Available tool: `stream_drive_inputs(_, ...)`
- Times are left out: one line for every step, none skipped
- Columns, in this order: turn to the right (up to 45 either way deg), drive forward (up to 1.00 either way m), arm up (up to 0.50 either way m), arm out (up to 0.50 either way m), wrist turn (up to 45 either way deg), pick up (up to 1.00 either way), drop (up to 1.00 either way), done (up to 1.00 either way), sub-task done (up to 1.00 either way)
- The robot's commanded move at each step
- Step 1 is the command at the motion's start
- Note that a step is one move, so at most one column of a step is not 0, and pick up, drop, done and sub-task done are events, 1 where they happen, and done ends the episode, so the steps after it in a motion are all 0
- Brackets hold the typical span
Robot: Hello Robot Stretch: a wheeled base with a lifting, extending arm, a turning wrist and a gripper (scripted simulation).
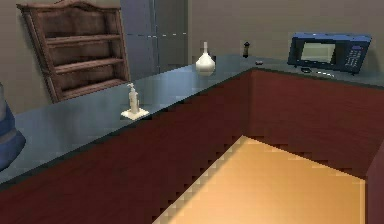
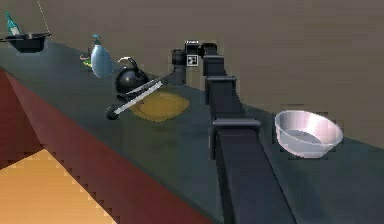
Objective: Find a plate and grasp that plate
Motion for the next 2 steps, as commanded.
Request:
stream_drive_inputs(0.0, 0.00, 0.00, 0.00, 45.0, 0.00, 0.00, 0.00, 0.00)
stream_drive_inputs(0.0, 0.00, 0.00, 0.00, 9.0, 0.00, 0.00, 0.00, 0.00)
